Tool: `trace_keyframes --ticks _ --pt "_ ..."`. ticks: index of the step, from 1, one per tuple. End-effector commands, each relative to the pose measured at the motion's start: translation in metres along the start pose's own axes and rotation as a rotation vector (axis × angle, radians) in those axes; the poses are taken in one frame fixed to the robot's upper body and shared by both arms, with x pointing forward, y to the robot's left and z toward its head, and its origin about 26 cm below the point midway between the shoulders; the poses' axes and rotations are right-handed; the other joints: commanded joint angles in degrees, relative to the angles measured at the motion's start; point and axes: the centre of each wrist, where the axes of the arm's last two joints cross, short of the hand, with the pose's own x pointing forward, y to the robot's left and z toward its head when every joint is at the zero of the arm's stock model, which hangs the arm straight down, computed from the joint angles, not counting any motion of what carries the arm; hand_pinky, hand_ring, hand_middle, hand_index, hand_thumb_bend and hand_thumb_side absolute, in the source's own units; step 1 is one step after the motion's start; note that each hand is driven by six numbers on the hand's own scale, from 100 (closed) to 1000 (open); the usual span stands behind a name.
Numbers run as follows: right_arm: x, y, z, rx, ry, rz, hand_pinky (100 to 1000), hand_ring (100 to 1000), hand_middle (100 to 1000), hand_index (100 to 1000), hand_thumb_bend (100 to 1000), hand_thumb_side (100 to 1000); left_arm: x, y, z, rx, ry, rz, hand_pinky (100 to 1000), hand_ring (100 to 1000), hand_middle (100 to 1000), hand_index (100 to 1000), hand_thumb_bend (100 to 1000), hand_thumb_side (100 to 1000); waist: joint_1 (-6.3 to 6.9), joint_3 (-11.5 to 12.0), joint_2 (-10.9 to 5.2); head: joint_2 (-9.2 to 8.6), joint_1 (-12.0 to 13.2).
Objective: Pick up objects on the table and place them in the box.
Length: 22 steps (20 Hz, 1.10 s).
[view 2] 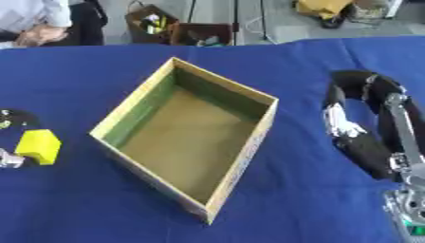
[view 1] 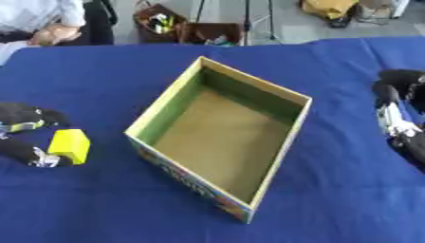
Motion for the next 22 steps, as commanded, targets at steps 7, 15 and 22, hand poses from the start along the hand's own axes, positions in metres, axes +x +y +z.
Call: trace_keyframes --ticks 7,15,22 --pt "0.007 -0.003 -0.005 0.000 -0.040 0.017 751 687 618 748 100 524 -0.013 0.005 0.004 0.006 0.023 -0.012 758 876 958 1000 579 854 -0.02 -0.42 -0.32 -1.25 0.66" --pt "0.006 -0.003 -0.004 -0.009 -0.032 0.017 745 683 616 747 100 520 -0.012 0.007 0.004 0.042 0.003 -0.009 568 628 654 926 426 757 -0.07 -0.42 0.04 -1.11 0.62" --pt "0.005 -0.002 -0.003 -0.010 -0.021 0.015 741 681 615 747 100 519 -0.009 0.024 0.015 0.224 0.018 -0.002 333 462 454 712 112 597 -0.06 -0.09 -0.16 -0.99 0.49"
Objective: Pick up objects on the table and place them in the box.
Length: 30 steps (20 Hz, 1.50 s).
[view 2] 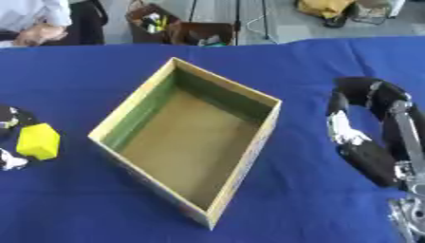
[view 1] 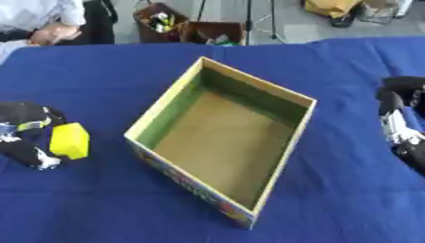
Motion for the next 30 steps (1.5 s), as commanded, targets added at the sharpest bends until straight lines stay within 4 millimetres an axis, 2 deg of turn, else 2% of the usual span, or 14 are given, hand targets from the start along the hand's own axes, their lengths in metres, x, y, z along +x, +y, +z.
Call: trace_keyframes --ticks 1,7,8,15,18,22,30 --pt "0.004 -0.003 -0.002 -0.006 -0.017 0.014 741 681 615 747 100 519 -0.007 0.016 0.012 0.099 0.040 -0.007 311 448 440 689 100 600 0.08 0.08 -1.12 -0.36 -0.12" --pt "0.004 -0.003 -0.001 -0.005 -0.010 0.016 742 682 615 747 100 512 -0.009 0.012 0.010 0.187 0.080 0.006 241 398 390 634 100 612 0.17 0.11 -1.16 -0.25 -0.18" --pt "0.004 -0.003 -0.001 -0.005 -0.009 0.016 742 682 615 747 100 510 -0.009 0.011 0.009 0.200 0.085 0.007 203 372 368 612 100 593 0.19 0.16 -1.20 -0.18 -0.20" --pt "0.003 -0.003 0.000 -0.004 0.002 0.017 743 682 615 748 100 506 -0.009 0.011 0.008 0.286 0.094 0.012 158 341 344 588 100 542 0.33 0.44 -1.66 0.14 -0.30" --pt "0.003 -0.003 0.001 -0.004 0.007 0.016 743 683 615 748 100 504 -0.004 0.022 0.010 0.342 0.076 0.009 145 332 338 581 100 525 0.39 0.62 -2.07 0.37 -0.47" --pt "0.002 -0.003 0.002 -0.008 0.015 0.015 743 682 615 748 100 501 0.011 0.049 0.017 0.414 0.028 -0.021 137 329 335 567 100 504 0.65 0.99 -2.89 0.93 -0.79" --pt "0.001 -0.003 0.004 -0.001 0.021 0.006 743 682 616 749 100 499 0.059 0.099 0.017 0.478 -0.150 -0.085 123 314 327 525 100 494 1.24 1.32 -4.53 1.93 -1.15"
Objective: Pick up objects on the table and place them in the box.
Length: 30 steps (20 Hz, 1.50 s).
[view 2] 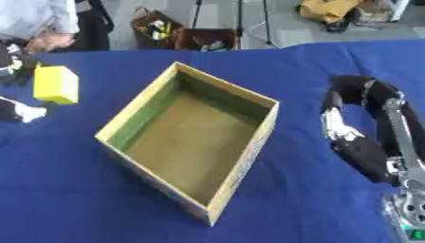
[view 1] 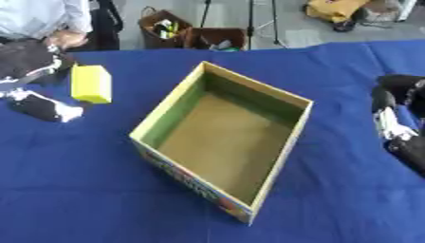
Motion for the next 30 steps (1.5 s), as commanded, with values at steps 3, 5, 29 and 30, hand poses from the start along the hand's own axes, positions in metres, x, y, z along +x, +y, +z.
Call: trace_keyframes --ticks 3,5,29,30 --pt "0.004 -0.003 -0.002 0.000 -0.018 -0.005 744 683 616 749 100 498 0.025 0.037 -0.013 0.071 -0.110 -0.013 118 310 324 516 100 490 0.42 -0.01 -2.08 0.51 -0.08" --pt "0.004 -0.003 -0.001 0.002 -0.015 -0.007 744 683 616 749 100 498 0.038 0.048 -0.022 0.095 -0.154 -0.005 115 309 323 514 100 487 0.64 -0.15 -2.35 0.65 -0.04" --pt "0.008 0.000 -0.006 0.006 -0.044 -0.033 745 683 616 747 100 494 0.119 0.004 -0.128 -0.180 -0.361 0.062 138 321 327 513 100 534 1.29 -2.12 -2.34 0.38 -0.26" --pt "0.008 0.000 -0.006 0.005 -0.045 -0.034 745 683 616 747 100 493 0.120 -0.001 -0.131 -0.207 -0.357 0.055 142 324 329 513 100 537 1.30 -2.18 -2.30 0.36 -0.26"
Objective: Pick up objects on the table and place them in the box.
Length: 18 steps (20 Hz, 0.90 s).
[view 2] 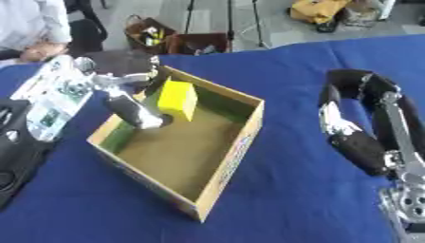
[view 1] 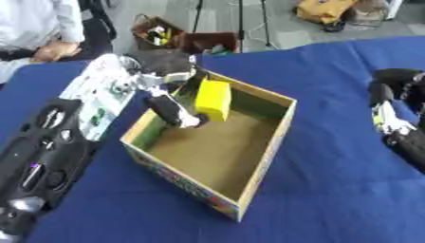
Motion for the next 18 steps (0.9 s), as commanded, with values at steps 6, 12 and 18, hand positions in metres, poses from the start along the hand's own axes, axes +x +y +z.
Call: trace_keyframes --ticks 6,12,18 --pt "0.006 -0.003 -0.004 -0.005 -0.031 0.001 747 684 616 747 100 493 -0.012 -0.019 -0.019 -0.159 0.039 -0.026 180 355 343 524 100 593 -0.19 -0.60 -0.71 -0.23 -0.01" --pt "0.006 -0.002 -0.004 -0.008 -0.027 0.001 747 680 616 747 100 493 -0.012 -0.024 -0.021 -0.179 0.023 -0.047 483 629 664 822 112 853 -0.17 -0.64 -0.55 -0.17 -0.44" --pt "0.006 -0.002 -0.003 -0.006 -0.021 0.001 748 679 617 747 100 492 -0.010 -0.008 -0.014 -0.152 0.043 -0.083 795 920 982 1000 422 972 -0.13 -0.61 -0.52 -0.04 -0.52"
